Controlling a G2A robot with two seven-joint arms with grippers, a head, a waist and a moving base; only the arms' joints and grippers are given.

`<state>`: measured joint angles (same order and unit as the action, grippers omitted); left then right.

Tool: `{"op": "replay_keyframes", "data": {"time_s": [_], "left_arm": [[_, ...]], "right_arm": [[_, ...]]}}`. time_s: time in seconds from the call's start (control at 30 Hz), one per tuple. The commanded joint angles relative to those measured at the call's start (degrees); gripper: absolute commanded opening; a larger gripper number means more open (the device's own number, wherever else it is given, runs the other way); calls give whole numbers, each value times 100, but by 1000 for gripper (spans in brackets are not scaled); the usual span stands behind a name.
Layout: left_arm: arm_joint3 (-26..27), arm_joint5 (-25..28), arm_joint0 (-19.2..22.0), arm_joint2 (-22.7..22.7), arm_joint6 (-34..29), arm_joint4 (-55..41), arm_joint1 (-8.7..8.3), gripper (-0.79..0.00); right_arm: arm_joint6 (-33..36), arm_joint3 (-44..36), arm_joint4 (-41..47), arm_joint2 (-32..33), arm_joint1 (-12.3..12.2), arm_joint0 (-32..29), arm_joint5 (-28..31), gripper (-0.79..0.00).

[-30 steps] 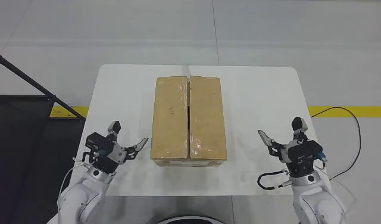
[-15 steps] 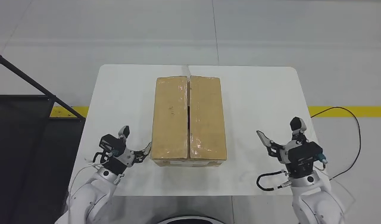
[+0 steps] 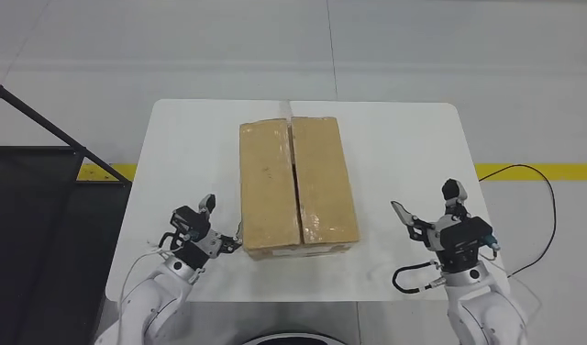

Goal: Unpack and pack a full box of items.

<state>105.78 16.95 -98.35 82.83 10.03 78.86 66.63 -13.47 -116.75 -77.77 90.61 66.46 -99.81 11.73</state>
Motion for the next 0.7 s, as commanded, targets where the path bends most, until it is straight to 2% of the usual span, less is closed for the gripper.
{"op": "replay_keyframes", "data": {"time_s": [0.0, 0.17, 0.47, 0.67], "left_arm": [[-4, -6, 39, -72, -31, 38, 6, 0], [-37, -69, 129, -235, -60, 48, 28, 0], [-68, 14, 342, -547, -144, 101, 59, 0], [-86, 46, 564, -802, -215, 148, 90, 0]], "right_arm": [[-19, 15, 17, 8, 3, -13, 6, 0], [-100, 10, -39, 23, 6, -44, 64, 0], [-1045, -109, -626, 260, -39, -325, 508, 0], [-1267, -143, -631, 331, -39, -457, 546, 0]]}}
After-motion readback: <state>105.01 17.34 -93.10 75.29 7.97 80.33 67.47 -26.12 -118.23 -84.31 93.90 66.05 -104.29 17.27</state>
